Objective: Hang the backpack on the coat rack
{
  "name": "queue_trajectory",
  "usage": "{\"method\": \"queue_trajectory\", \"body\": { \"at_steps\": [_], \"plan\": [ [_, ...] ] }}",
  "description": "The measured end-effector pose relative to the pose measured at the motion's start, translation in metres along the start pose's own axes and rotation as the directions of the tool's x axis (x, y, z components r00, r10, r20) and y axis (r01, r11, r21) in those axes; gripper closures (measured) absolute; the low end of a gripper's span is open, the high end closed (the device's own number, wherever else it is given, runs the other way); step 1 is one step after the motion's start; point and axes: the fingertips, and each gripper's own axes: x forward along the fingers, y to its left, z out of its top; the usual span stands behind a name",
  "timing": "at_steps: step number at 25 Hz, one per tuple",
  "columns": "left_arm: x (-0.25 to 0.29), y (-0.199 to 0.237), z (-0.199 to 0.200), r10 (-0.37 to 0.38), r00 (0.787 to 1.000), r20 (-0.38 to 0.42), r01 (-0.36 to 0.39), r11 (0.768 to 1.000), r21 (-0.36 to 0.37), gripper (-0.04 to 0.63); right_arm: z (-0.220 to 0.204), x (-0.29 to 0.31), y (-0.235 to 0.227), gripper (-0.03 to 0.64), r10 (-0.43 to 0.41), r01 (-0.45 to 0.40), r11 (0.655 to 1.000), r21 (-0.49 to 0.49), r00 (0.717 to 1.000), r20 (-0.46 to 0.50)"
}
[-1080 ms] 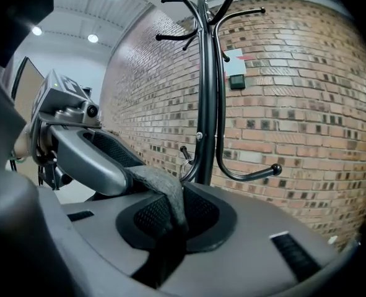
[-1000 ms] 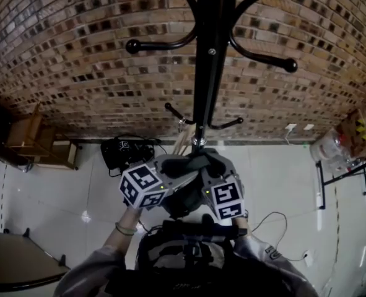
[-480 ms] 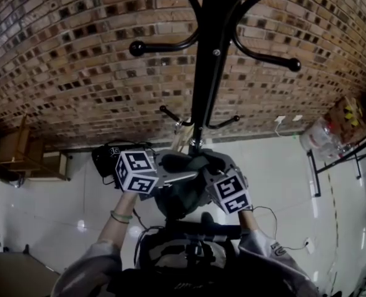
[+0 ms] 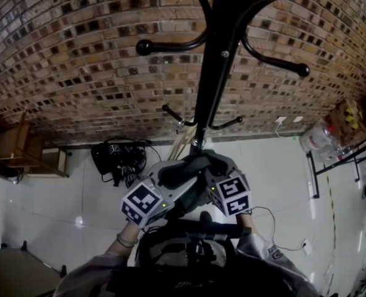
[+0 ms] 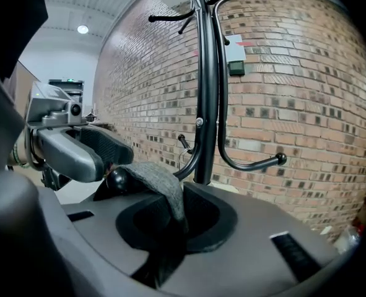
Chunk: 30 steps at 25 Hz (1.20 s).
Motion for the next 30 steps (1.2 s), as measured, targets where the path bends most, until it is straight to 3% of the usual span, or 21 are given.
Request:
{"method": "queue_trajectory", "body": {
  "at_steps": [4,10,17,26,30],
  "plan": [
    [-0.016,0.007,-0.003,0.06,0.998,0.027,-0.059,0.997,-0.052,0.41,-0.001,0.002,-0.003,0.563,-0.007,0.007,1.0,0.023,1.0,0.001],
    [-0.002,0.016,-0.02,0.107,0.993,-0.042,-0.106,0.994,0.016,0.436,-0.009,0.007,-0.007,0.563,-0.014,0.015,0.999,0.042,0.999,-0.035],
    [0.018,0.029,-0.036,0.141,0.987,-0.082,-0.14,0.99,0.016,0.437,-0.006,0.017,-0.017,0.563,-0.052,0.052,0.998,0.045,0.999,-0.016],
    [0.033,0.045,-0.043,0.084,0.993,-0.08,-0.087,0.996,-0.029,0.437,-0.012,0.024,-0.026,0.557,-0.085,0.085,0.996,0.024,0.996,-0.009],
    [0.031,0.043,-0.042,0.103,0.992,-0.067,-0.105,0.994,-0.017,0.436,-0.016,0.022,-0.023,0.549,-0.116,0.116,0.993,-0.016,0.993,0.006]
  ]
}}
